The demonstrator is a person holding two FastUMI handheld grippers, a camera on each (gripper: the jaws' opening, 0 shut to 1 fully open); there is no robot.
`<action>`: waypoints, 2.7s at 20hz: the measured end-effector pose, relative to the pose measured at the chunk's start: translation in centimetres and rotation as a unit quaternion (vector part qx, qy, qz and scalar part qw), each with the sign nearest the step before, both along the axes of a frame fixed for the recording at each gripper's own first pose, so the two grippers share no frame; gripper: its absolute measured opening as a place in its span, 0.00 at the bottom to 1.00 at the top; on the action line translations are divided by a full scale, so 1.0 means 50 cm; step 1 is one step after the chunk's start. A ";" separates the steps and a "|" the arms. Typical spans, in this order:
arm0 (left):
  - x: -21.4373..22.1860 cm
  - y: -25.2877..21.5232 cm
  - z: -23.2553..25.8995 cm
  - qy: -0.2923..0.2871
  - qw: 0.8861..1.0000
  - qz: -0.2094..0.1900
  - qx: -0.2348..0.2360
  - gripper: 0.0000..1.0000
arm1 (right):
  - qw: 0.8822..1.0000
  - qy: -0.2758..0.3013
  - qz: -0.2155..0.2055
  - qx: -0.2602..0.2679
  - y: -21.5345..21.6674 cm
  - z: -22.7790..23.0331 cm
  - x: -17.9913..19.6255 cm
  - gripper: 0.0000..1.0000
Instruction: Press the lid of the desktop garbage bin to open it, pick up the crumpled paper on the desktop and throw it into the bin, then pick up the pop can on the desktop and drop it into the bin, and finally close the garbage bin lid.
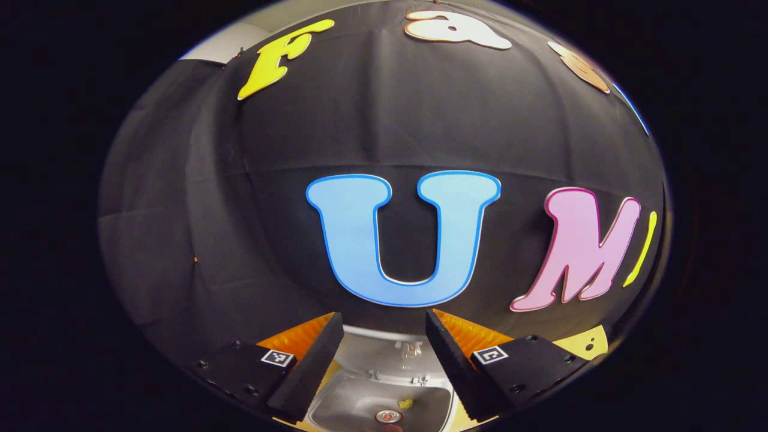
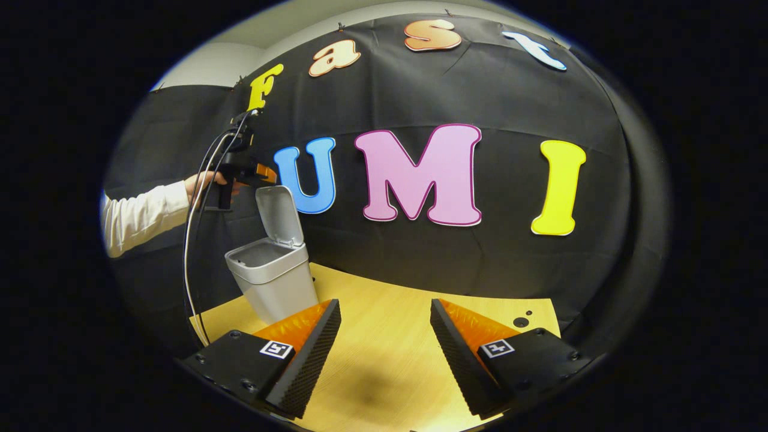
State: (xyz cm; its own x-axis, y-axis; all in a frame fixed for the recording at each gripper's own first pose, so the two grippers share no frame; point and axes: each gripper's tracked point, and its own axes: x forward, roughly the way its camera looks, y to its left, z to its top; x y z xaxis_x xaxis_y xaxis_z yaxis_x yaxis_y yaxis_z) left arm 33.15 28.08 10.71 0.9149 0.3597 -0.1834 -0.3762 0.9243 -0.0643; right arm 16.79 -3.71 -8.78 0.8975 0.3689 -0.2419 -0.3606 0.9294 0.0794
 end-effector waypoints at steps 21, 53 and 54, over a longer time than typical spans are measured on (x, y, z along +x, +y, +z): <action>-0.141 0.001 -0.262 0.211 0.976 -0.050 -0.025 0.99 | 0.999 0.024 0.025 0.020 0.108 -0.033 0.044 0.97; -0.288 -0.261 -0.158 0.037 0.989 -0.145 0.016 0.95 | 1.000 -0.009 0.005 0.017 0.038 0.023 -0.068 0.99; -0.311 -0.285 -0.155 0.028 0.989 -0.143 0.019 0.95 | 1.000 -0.014 0.005 0.013 0.033 0.027 -0.074 0.99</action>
State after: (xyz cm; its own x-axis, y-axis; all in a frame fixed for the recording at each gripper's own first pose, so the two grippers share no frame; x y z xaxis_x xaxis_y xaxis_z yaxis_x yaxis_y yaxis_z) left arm 17.61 13.85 2.97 0.9688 0.0956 -0.2288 -0.1015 0.9947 -0.0139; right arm 13.09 -2.05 -7.43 0.8998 0.3841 -0.2071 -0.3727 0.9233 0.0930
